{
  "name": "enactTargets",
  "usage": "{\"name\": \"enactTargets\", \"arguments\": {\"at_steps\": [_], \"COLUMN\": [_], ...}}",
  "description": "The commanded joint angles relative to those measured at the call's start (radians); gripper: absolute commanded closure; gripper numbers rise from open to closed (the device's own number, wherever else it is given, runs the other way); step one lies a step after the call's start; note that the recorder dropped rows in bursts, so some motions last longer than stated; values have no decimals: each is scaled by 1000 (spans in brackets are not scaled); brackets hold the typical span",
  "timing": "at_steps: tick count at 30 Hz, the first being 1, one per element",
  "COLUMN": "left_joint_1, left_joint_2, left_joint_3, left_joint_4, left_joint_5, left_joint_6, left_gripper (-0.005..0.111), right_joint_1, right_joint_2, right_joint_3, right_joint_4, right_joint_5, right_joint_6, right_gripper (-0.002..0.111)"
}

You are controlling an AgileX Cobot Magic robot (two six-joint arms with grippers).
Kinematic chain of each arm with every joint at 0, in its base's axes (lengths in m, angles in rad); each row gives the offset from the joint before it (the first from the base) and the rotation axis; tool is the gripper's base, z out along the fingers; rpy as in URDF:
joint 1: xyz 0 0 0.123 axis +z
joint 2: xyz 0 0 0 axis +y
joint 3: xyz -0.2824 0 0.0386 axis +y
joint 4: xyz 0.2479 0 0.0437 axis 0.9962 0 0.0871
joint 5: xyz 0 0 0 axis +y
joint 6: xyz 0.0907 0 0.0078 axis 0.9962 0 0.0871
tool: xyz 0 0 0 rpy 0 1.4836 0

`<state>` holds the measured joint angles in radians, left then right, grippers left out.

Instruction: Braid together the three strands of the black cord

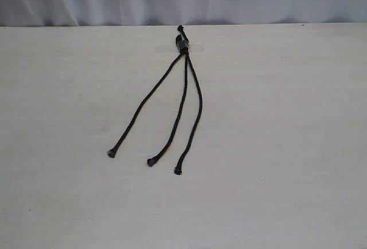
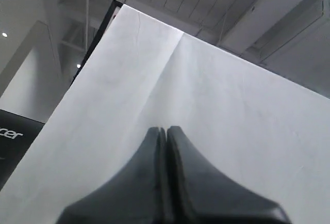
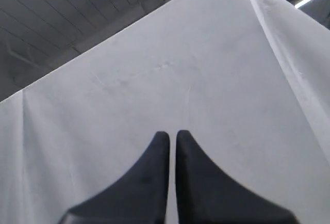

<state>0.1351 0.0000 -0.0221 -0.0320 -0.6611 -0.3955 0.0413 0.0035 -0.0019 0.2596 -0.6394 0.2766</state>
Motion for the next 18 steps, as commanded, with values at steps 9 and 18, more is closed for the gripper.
{"name": "enactTargets", "arguments": {"at_steps": [9, 18], "left_joint_1": [-7, -9], "left_joint_2": [434, 891], "left_joint_3": [-194, -328], "left_joint_4": [207, 497], "left_joint_5": [285, 435], "left_joint_6": [10, -230], "left_gripper": [107, 107], "right_joint_1": [-5, -5], "right_joint_2": [159, 601], "right_joint_3": [-150, -308], "right_joint_4": [-285, -303], "right_joint_5": [366, 586], "right_joint_6": [4, 4], "right_gripper": [104, 104]}}
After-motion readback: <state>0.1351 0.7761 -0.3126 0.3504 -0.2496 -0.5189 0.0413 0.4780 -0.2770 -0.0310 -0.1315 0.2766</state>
